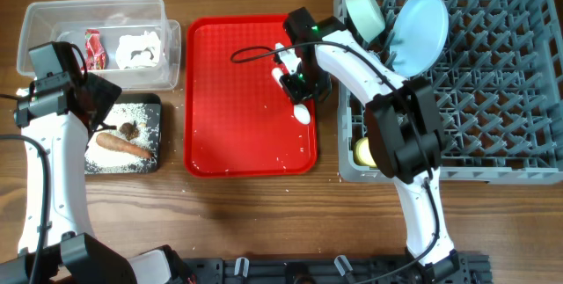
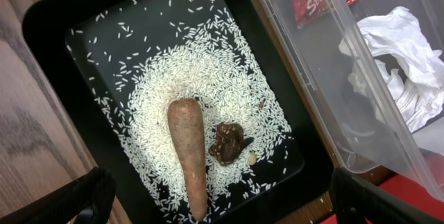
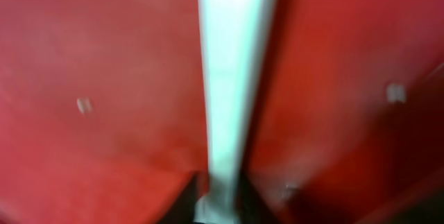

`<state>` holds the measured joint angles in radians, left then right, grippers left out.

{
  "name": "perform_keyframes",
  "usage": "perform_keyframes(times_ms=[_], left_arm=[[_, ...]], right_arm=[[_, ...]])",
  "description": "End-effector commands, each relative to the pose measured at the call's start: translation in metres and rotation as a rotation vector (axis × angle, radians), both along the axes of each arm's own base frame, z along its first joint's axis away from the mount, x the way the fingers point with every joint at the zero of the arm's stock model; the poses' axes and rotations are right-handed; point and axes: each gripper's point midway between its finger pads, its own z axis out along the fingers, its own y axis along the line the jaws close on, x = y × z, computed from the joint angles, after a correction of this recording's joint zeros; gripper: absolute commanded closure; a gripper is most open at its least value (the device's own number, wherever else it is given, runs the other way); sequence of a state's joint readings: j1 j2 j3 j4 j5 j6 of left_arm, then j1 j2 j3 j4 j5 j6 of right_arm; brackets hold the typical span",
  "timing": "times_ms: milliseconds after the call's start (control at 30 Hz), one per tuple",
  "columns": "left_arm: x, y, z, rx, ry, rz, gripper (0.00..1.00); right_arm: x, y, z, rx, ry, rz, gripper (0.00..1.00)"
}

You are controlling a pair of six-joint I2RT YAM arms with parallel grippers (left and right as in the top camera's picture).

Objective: Sort waste into correct bins and load items into the dishwasher rack
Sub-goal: 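Grasp the white spoon on the red tray with the right gripper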

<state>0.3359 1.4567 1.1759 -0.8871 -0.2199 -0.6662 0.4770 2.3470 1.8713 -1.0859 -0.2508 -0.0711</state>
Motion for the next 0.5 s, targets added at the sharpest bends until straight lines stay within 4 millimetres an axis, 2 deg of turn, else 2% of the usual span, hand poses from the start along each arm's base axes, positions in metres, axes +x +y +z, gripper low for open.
perform_keyframes(times_ms=[0, 167, 367, 400, 467], left_arm=[[0.001, 0.002, 0.005, 0.014, -0.006, -0.009, 0.00], [0.001, 0.002, 0.005, 0.014, -0.005, -0.009, 0.00], [0.001, 0.002, 0.005, 0.014, -0.006, -0.009, 0.00], [0.001, 0.002, 0.005, 0.014, -0.006, -0.009, 0.00], [0.001, 0.002, 0.005, 0.014, -0.006, -0.009, 0.00]], right_arm=[[-0.013, -0.014, -0.018, -0.076, 0.061, 0.006, 0.43], [-0.028, -0.021, -0.013, -0.106, 0.128, 0.005, 0.35], [-0.044, -0.022, -0.017, -0.107, 0.203, -0.041, 0.37], [-0.045, -0.022, -0.018, -0.108, 0.204, -0.046, 0.41], [-0.043, -0.022, -0.018, -0.105, 0.200, -0.047, 0.59]])
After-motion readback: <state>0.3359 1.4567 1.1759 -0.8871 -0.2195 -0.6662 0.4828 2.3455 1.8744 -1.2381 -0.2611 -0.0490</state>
